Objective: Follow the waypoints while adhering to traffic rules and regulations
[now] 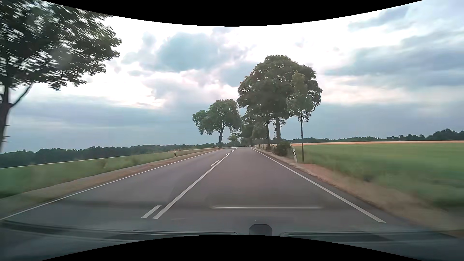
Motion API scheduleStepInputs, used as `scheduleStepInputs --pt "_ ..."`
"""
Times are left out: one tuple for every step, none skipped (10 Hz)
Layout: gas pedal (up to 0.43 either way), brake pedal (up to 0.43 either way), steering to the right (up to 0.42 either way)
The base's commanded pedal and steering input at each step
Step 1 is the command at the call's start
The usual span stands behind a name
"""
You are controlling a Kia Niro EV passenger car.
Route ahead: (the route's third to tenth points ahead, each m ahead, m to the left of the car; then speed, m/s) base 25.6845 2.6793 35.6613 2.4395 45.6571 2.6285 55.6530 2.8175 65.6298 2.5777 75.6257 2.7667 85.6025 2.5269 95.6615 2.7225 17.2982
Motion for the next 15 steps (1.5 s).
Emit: scheduleStepInputs --pt "0.197 0.0 -0.003" --pt "0.197 0.0 -0.003" --pt "0.197 0.0 -0.003" --pt "0.197 0.0 -0.003" --pt "0.197 0.0 -0.004" --pt "0.197 0.0 -0.003" --pt "0.197 0.0 -0.004" --pt "0.197 0.0 -0.003" --pt "0.197 0.0 -0.003" --pt "0.197 0.0 -0.003" --pt "0.197 0.0 -0.003" --pt "0.197 0.0 -0.003" --pt "0.197 0.0 -0.003" --pt "0.197 0.0 -0.003" --pt "0.197 0.0 -0.003"
